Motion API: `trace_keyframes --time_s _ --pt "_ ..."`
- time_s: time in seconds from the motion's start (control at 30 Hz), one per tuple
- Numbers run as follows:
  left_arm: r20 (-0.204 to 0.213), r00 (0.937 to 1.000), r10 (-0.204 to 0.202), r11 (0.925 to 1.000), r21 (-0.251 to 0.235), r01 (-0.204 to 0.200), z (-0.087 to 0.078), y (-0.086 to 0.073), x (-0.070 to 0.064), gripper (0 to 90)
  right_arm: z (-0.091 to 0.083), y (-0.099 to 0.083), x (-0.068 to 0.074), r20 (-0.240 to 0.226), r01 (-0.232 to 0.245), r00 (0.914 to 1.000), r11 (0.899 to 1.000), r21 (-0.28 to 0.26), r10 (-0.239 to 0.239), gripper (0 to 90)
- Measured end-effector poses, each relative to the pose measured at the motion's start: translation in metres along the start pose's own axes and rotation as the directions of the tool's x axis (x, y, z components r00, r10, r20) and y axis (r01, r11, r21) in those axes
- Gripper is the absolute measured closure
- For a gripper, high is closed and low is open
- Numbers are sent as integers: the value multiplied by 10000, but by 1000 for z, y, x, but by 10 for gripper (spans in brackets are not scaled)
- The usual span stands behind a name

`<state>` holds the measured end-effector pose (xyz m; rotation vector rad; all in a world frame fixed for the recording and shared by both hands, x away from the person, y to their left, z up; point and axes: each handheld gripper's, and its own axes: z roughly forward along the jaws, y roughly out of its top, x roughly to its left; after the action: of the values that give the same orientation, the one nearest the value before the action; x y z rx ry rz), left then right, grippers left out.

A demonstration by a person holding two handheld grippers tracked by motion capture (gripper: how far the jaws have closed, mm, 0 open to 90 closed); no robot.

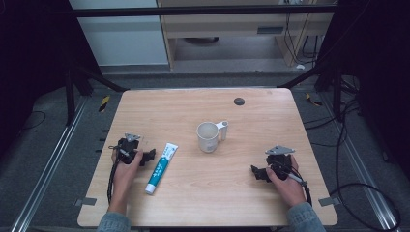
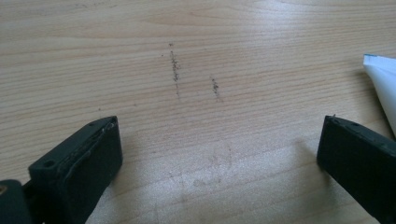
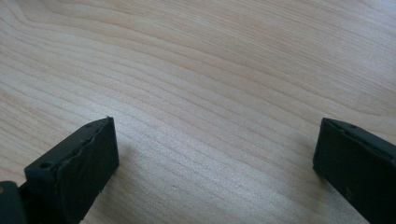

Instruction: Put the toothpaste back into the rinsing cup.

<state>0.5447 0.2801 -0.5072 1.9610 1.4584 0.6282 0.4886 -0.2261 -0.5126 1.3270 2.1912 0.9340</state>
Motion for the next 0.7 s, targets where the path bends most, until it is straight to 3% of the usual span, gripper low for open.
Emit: trace_keyframes --time_s 0.07,0.13,0.3,0.47,0.7 --pt "146 9998 116 9999 -38 -116 -2 -1 -1 29 0 0 0 6 2 10000 10000 3 -2 4" --pt "195 9997 -140 9995 -289 146 -8 -1 -1 50 0 0 0 8 -9 10000 10000 0 9 4" --pt "-4 10000 -86 9983 -581 85 -31 0 2 49 0 0 0 8 -7 10000 10000 0 7 4" --pt "-89 9995 -287 9986 -453 283 -50 -2 5 50 0 0 0 7 -3 10000 10000 2 3 4" --pt "216 9998 3 9999 -127 0 -68 3 -6 65 0 0 0 7 1 10000 10000 2 -1 4"
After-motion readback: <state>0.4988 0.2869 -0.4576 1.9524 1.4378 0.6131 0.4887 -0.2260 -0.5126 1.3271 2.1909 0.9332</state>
